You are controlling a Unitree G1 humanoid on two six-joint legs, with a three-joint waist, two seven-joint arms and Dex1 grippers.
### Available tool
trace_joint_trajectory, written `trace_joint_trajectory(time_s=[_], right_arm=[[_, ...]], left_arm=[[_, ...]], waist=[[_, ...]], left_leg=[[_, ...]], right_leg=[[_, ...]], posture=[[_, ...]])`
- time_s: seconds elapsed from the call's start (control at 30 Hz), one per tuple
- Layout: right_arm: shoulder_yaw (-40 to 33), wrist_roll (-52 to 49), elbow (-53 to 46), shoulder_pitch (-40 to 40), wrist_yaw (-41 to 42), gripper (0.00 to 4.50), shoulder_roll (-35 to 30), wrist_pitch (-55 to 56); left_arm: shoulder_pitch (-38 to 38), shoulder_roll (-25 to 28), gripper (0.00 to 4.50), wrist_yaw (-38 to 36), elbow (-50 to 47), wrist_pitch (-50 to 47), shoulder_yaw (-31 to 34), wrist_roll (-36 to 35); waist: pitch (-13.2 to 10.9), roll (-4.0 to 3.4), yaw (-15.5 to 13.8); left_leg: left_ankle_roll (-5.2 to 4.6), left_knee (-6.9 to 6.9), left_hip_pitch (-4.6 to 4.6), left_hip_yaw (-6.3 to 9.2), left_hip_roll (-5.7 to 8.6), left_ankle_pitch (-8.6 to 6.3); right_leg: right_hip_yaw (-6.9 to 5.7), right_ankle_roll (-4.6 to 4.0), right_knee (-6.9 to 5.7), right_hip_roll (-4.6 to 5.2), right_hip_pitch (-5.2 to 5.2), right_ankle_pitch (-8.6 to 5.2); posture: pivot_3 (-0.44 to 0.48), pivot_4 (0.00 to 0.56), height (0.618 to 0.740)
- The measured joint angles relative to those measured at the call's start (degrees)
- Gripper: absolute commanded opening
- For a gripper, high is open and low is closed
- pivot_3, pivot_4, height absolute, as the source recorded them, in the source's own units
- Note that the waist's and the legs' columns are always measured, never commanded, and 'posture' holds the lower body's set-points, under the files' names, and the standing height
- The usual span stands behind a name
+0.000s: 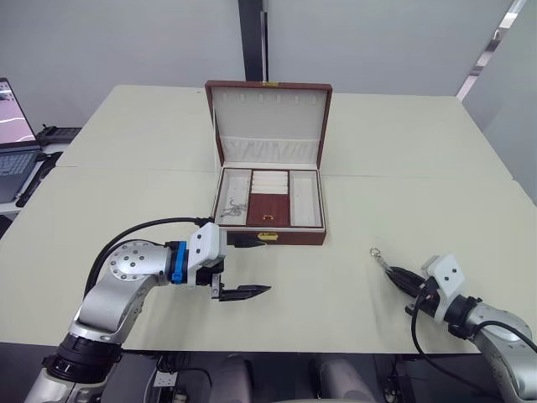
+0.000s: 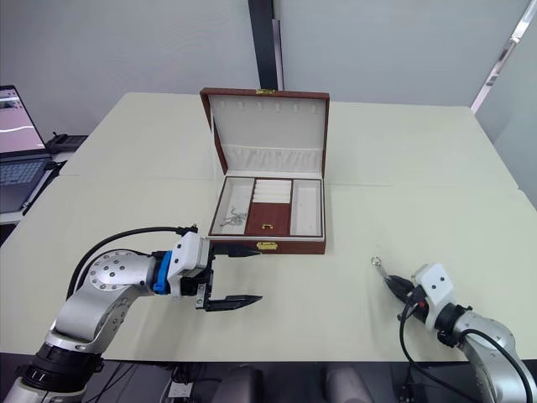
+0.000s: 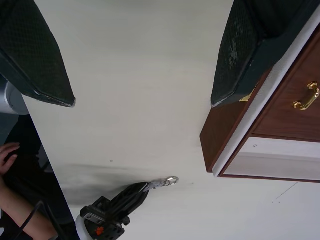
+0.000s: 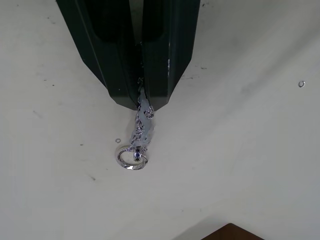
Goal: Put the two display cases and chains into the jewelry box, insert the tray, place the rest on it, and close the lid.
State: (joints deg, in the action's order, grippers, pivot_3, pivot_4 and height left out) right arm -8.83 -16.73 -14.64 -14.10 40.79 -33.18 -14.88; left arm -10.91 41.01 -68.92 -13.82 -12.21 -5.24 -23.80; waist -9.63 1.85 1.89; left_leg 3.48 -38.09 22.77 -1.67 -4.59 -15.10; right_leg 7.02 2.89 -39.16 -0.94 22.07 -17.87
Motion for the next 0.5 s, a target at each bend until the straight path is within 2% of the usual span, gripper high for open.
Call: trace_joint_trajectory(time_s=[0.5], right_arm=[[-0.69,-4.68,-0.09,1.79,2.58,0.01,-0.42,-1.41]], left_arm=[[-0.57,-0.92,4.50,1.96,1.14,-0.06,0.28,-0.16]], waist=[[-0.01,-0.03,-0.02]], left_leg=[[0.00,0.00,0.02,0.00,0.00,0.00]], right_leg=[[0.00,0.00,0.00,0.00,0.01,0.00]], posture=[[0.000,0.150,0.740]])
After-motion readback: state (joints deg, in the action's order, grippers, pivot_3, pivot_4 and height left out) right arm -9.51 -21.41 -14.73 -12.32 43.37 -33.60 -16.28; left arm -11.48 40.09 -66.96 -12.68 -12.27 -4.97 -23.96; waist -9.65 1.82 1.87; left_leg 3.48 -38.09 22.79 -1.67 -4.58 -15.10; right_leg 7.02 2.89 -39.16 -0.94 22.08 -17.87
